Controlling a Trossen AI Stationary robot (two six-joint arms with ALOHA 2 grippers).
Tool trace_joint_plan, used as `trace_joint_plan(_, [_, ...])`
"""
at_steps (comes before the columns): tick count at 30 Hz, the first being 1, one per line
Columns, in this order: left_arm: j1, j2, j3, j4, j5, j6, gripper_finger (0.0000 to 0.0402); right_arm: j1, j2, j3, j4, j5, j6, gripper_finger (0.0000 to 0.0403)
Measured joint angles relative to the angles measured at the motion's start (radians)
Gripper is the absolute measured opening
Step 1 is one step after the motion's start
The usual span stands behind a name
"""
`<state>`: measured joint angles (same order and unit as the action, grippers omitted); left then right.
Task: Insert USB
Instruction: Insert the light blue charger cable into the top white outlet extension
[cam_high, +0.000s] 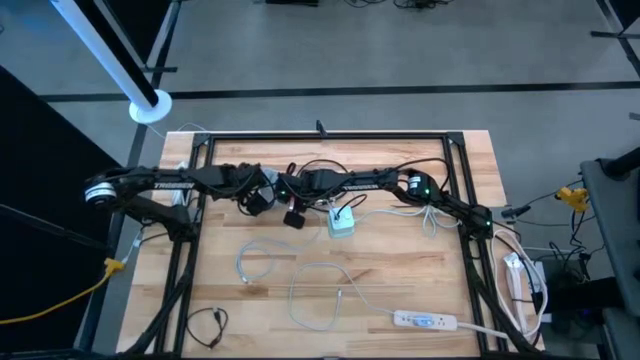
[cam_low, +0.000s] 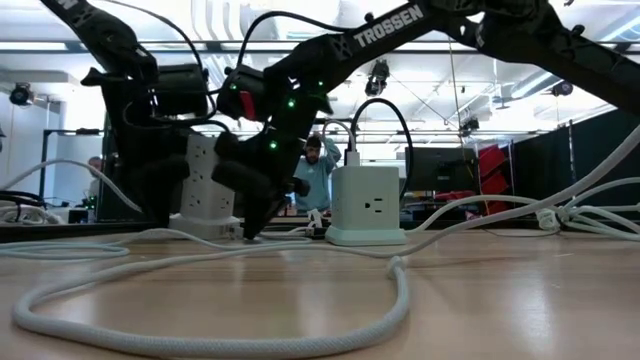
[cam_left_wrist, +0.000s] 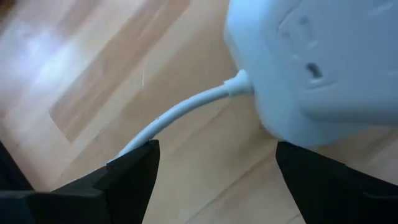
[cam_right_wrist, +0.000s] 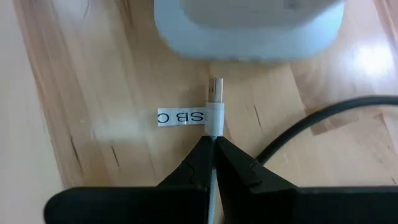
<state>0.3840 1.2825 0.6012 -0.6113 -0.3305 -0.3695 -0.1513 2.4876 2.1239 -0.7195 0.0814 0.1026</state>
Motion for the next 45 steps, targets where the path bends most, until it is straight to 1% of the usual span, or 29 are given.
trace_joint_plan(21, [0.001, -0.009, -0.012, 0.004, 0.0, -0.013, 0.0314, 0.0, 0.004, 0.003, 0.044, 0.024, -0.052, 0.0])
trace_joint_plan(30, [0.001, -0.009, -0.053, 0.04, 0.011, -0.022, 0.0313, 0.01, 0.005, 0.003, 0.057, 0.0, -0.061, 0.0])
trace_joint_plan(45, [0.001, -0.008, -0.055, 0.044, 0.012, -0.024, 0.0313, 0.02, 0.005, 0.003, 0.065, -0.007, -0.055, 0.0])
